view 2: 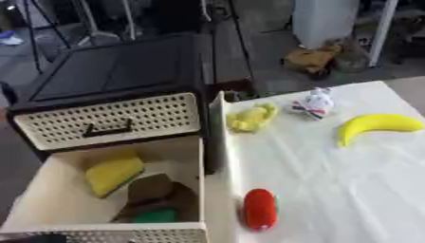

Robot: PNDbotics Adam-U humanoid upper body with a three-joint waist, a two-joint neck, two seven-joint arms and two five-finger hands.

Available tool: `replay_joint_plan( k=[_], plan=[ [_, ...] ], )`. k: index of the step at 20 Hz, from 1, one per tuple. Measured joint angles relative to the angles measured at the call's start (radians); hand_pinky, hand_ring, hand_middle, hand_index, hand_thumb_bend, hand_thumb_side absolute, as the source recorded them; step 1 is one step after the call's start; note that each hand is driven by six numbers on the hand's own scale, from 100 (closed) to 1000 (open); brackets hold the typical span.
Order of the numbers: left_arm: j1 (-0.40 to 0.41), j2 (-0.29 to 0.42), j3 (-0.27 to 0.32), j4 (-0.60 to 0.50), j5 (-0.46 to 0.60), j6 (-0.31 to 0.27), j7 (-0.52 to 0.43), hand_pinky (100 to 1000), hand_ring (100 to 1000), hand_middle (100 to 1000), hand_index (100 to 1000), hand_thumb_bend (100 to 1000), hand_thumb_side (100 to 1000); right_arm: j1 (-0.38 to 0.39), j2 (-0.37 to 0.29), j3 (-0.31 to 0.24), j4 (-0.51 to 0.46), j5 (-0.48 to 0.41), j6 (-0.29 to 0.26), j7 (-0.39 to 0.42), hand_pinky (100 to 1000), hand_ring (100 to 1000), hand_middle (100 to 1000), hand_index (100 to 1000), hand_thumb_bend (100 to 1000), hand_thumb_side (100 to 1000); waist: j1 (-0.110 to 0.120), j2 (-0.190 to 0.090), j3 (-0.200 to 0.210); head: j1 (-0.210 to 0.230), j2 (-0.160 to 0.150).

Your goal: Pick up objects from table and place into drawer.

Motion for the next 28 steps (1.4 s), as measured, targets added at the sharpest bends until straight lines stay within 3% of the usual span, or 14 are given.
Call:
replay_joint_plan(
  k=[7,11,16,28],
  plan=[
    [0.001,0.0,0.0,0.0,-0.039,-0.037,-0.004,100,141,167,1000,195,625,0.0,0.001,0.0,0.0,0.0,0.001,0.0,653,805,719,856,100,1000,0.0,0.0,0.002,0.0,0.0],
    [0.003,0.0,0.0,0.0,-0.04,-0.033,-0.007,100,100,150,1000,100,612,0.0,0.005,0.0,0.0,0.0,0.001,-0.001,654,804,719,856,100,1000,0.0,0.0,0.0,0.002,0.0],
    [0.003,0.0,0.0,0.0,-0.077,-0.043,-0.019,100,100,106,1000,100,612,0.001,0.007,0.0,0.0,0.0,0.002,-0.001,654,804,719,857,100,1000,0.002,-0.001,0.0,0.005,0.0],
    [-0.001,0.002,0.001,0.0,-0.119,-0.072,-0.032,100,100,100,1000,100,602,0.007,0.007,0.0,0.0,0.0,0.013,-0.003,651,803,714,858,100,1000,0.012,-0.007,-0.002,0.008,0.007]
  ],
)
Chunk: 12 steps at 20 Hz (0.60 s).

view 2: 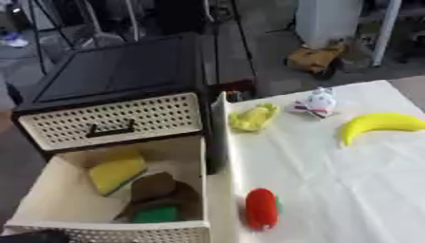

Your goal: Pick up objects from table and place into drawer.

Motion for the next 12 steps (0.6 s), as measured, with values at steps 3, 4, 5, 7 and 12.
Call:
replay_joint_plan(
  k=[3,4,5,7,12],
  plan=[
    [-0.001,0.001,0.0,0.0,-0.017,-0.01,0.009,100,100,100,1000,100,583,0.0,0.0,0.0,0.0,0.0,0.002,-0.002,651,802,711,858,100,1000,0.002,-0.001,0.0,0.0,0.0],
    [-0.001,0.001,0.0,0.0,-0.024,-0.013,0.012,100,100,100,1000,100,575,0.0,0.0,0.0,0.0,0.0,0.002,-0.002,651,802,711,858,100,1000,0.002,-0.001,0.0,0.0,0.0],
    [-0.001,0.004,0.0,0.0,-0.031,-0.017,0.013,100,100,100,1000,100,568,0.0,0.0,0.0,0.0,-0.001,0.003,-0.003,651,802,711,858,100,1000,0.002,-0.001,0.0,0.0,0.0],
    [-0.001,0.007,0.0,0.0,-0.044,-0.023,0.01,100,100,100,1000,100,558,0.0,0.0,0.0,0.0,-0.001,0.004,-0.003,651,803,710,858,100,1000,0.003,-0.001,0.0,0.0,0.001],
    [0.004,0.007,0.0,0.0,-0.052,-0.015,-0.006,100,100,100,1000,100,600,0.0,0.0,0.0,0.0,-0.001,0.006,-0.003,650,803,710,857,100,1000,0.003,-0.001,0.0,0.0,0.001]
  ],
)
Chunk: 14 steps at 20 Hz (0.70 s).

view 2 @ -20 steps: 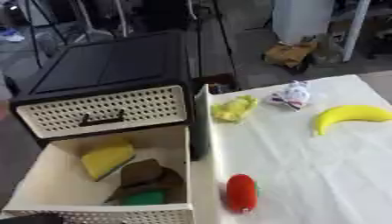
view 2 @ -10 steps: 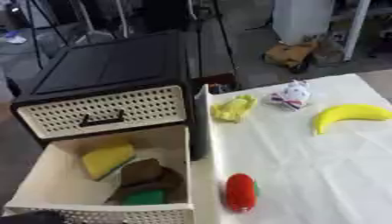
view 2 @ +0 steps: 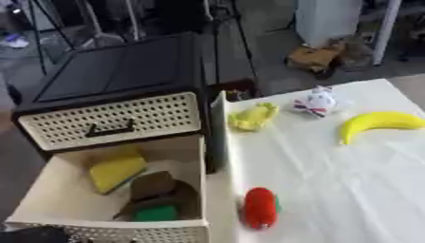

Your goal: Pick up objects from table and place into drawer.

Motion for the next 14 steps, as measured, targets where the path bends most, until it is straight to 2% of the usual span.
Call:
replay_joint_plan(
  k=[6,14],
  plan=[
    [-0.001,0.0,-0.004,0.0,0.011,0.012,-0.028,100,100,100,1000,100,528,0.0,0.0,0.0,0.0,0.0,0.002,0.0,650,803,710,856,100,1000,0.0,0.0,0.002,0.0,0.003],
    [-0.026,0.002,0.002,0.0,0.027,-0.027,-0.094,100,100,100,1000,125,521,0.0,0.0,0.0,0.0,0.0,0.005,0.001,650,802,709,853,100,1000,0.0,0.0,0.007,0.001,0.009]
  ],
)
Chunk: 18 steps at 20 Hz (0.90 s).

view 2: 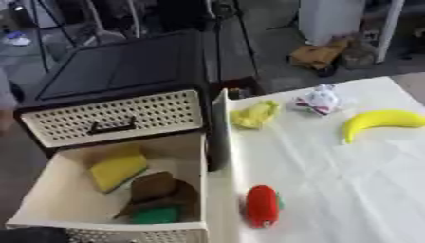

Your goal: Pick up objects from table and place into drawer.

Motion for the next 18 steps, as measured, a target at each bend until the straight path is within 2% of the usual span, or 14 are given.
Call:
replay_joint_plan(
  k=[6,13,18],
  plan=[
    [-0.003,0.004,0.013,0.0,0.015,-0.016,-0.022,100,100,100,1000,100,521,0.0,0.0,0.0,0.0,0.0,0.003,0.0,651,803,708,853,100,1000,0.002,-0.002,0.0,0.0,0.0],
    [0.009,0.007,0.01,0.0,0.043,0.055,-0.05,100,100,100,1000,100,520,0.001,0.0,0.0,0.0,0.0,0.007,0.001,652,804,707,852,100,1000,0.006,-0.002,-0.004,0.0,0.0],
    [0.007,0.007,0.011,0.0,0.052,0.063,-0.057,100,100,100,982,100,507,0.001,0.0,0.0,0.0,0.0,0.008,0.001,652,803,707,852,100,1000,0.006,-0.002,-0.005,0.005,0.005]
  ],
)
